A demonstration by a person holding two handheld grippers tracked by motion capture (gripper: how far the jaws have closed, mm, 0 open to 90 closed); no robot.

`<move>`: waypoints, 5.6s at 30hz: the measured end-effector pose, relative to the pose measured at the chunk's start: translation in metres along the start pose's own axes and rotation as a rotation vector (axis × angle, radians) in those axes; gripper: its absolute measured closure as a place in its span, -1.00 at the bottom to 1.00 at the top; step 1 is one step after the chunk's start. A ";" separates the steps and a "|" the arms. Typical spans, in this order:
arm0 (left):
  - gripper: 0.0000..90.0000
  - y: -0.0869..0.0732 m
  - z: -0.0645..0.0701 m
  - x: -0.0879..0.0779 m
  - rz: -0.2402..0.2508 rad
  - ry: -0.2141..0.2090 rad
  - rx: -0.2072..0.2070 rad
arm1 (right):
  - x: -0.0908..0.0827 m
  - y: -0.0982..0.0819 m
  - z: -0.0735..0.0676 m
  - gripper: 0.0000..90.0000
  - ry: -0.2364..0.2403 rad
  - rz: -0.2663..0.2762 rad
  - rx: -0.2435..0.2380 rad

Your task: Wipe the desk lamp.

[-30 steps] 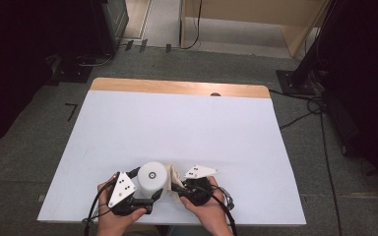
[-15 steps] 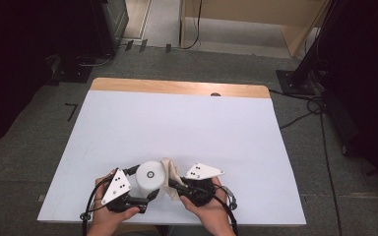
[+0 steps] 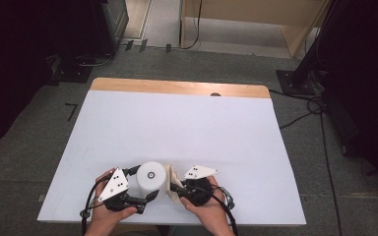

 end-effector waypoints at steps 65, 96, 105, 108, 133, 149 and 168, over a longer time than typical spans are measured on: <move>-0.82 0.000 0.008 0.010 -0.027 0.033 0.027 | 0.008 -0.007 0.010 0.80 -0.036 -0.007 0.032; -0.82 -0.001 0.008 0.010 -0.030 0.036 0.029 | 0.004 -0.004 0.008 0.80 -0.028 0.005 0.031; -0.82 -0.001 0.008 0.010 -0.031 0.035 0.030 | 0.006 -0.007 0.010 0.80 -0.029 -0.008 0.032; -0.82 -0.001 0.008 0.010 -0.029 0.034 0.031 | 0.002 -0.001 0.007 0.80 -0.026 0.008 0.029; -0.82 -0.003 0.007 0.010 -0.026 0.035 0.019 | -0.013 0.017 -0.003 0.80 -0.011 0.074 0.009; -1.00 -0.001 0.015 0.013 -0.020 0.215 -0.032 | 0.011 -0.015 0.013 0.79 -0.030 -0.026 0.041; -0.82 0.000 0.011 0.017 -0.014 0.133 -0.017 | 0.002 -0.003 0.005 0.79 -0.032 0.006 0.012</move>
Point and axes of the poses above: each handheld gripper's, and its own axes: x roughly forward along the jaws, y roughly out of its top, z roughly to its right, the point moved 6 cm from there along x, roughly forward along the jaws, and after that the axes turned 9 degrees about z, right-handed, at the moved point
